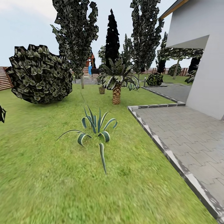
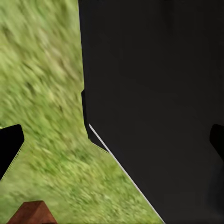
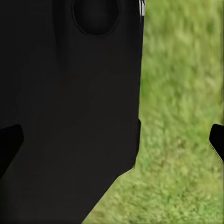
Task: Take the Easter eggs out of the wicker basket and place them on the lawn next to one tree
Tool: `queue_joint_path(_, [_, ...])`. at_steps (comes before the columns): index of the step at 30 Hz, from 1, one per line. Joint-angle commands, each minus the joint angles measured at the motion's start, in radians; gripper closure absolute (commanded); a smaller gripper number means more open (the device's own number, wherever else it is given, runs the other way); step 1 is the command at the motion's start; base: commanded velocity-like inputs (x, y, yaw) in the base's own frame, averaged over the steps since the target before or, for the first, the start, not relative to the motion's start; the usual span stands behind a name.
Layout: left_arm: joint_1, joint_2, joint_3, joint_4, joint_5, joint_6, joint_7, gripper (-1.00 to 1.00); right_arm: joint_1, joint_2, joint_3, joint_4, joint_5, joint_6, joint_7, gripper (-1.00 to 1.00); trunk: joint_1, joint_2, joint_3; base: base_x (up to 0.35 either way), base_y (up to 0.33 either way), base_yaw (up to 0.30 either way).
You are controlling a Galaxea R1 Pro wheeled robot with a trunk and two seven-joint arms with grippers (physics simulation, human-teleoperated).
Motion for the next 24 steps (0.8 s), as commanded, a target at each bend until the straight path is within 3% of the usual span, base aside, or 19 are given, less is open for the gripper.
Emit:
queue_joint_path(1, [0.001,0.0,0.0,-0.002,0.0,0.0,0.0,-1.0,0.0,0.0,0.0,0.0,0.0,0.0,0.0,-1.0,0.001,0.0,-0.001,0.336,0.003,0.0])
queue_joint_path(16, [0.0,-0.001,0.0,-0.002,0.0,0.0,0.0,-1.0,0.0,0.0,0.001,0.0,0.0,0.0,0.0,-1.0,0.001,0.0,-0.001,0.338,0.004,0.0])
queue_joint_path(24, [0.001,0.001,0.0,-0.002,0.001,0.001,0.0,-1.0,0.0,0.0,0.002,0.0,0.0,0.0,0.0,-1.0,0.001,0.0,-0.001,0.309,0.174,0.0])
